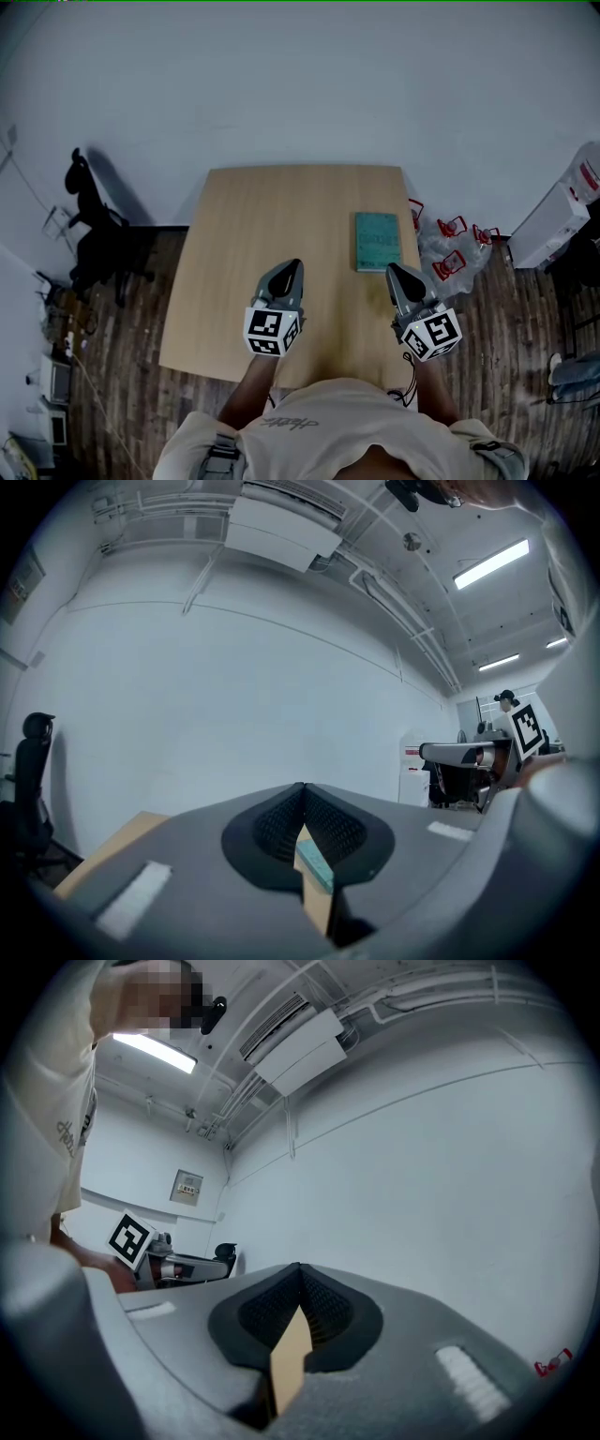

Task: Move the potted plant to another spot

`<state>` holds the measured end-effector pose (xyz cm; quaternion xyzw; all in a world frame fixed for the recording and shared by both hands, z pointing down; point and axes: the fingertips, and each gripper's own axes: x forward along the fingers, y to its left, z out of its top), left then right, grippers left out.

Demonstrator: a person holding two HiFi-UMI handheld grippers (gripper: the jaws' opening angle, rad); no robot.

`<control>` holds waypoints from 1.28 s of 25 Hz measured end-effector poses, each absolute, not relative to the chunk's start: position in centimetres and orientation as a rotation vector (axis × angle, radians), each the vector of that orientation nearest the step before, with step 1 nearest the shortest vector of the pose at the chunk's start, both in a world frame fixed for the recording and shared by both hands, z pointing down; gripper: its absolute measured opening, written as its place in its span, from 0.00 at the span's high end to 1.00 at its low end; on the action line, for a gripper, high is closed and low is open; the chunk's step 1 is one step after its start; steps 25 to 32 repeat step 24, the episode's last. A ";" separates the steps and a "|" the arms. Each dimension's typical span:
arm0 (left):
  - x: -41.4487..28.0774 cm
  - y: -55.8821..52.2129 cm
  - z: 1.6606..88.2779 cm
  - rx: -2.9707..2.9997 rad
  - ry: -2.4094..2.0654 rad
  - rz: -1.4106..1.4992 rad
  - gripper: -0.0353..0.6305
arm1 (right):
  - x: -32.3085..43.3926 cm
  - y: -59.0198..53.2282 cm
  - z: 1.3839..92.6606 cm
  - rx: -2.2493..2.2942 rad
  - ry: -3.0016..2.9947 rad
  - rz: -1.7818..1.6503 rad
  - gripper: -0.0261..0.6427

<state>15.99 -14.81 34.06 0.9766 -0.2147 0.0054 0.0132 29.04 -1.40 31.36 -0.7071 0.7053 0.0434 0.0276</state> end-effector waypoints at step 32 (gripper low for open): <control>18.7 -14.5 36.0 3.011 -0.563 0.044 0.92 | 29.0 0.0 33.2 -2.230 2.224 0.065 0.96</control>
